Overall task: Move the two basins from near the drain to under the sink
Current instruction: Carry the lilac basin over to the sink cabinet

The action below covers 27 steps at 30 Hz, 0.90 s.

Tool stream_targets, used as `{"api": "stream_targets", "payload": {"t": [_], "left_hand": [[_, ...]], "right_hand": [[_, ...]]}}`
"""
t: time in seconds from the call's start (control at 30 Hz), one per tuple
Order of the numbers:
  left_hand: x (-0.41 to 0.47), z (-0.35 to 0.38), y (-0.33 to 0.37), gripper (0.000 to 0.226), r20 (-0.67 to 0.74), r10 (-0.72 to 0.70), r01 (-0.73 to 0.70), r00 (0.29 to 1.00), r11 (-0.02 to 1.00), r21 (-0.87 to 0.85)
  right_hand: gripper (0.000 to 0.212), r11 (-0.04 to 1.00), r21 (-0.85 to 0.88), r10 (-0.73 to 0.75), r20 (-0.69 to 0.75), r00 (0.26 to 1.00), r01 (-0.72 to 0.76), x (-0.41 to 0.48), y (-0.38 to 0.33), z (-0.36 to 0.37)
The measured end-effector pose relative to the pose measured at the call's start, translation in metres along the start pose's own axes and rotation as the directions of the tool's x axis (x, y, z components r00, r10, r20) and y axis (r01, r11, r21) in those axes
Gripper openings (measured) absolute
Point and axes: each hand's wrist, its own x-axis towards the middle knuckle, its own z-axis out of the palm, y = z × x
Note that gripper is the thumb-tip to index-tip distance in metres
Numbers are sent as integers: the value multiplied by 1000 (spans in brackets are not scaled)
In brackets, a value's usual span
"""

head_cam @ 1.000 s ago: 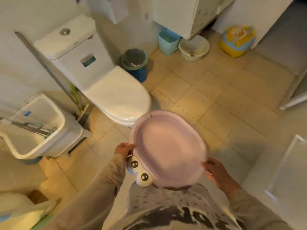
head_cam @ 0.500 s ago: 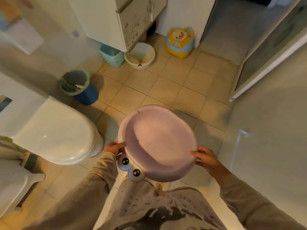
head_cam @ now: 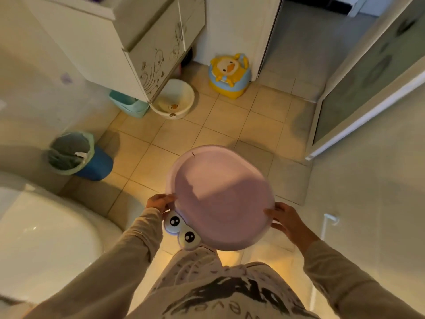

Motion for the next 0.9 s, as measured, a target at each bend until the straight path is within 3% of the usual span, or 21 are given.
{"api": "stream_targets", "payload": {"t": [0.3, 0.5, 0.73, 0.9], "left_hand": [[56, 54, 116, 52, -8, 3, -3, 1000, 1000, 30], [87, 99, 173, 32, -26, 15, -15, 1000, 1000, -7], [122, 158, 216, 14, -62, -60, 53, 996, 993, -108], [135, 206, 237, 17, -154, -101, 61, 983, 968, -245]], "right_hand": [[40, 998, 68, 13, -2, 1000, -13, 74, -102, 5], [41, 998, 65, 12, 12, 1000, -13, 130, -160, -4], [40, 998, -56, -6, 114, 993, 12, 222, -258, -35], [36, 980, -197, -2, 190, 982, 40, 287, -341, -51]]}}
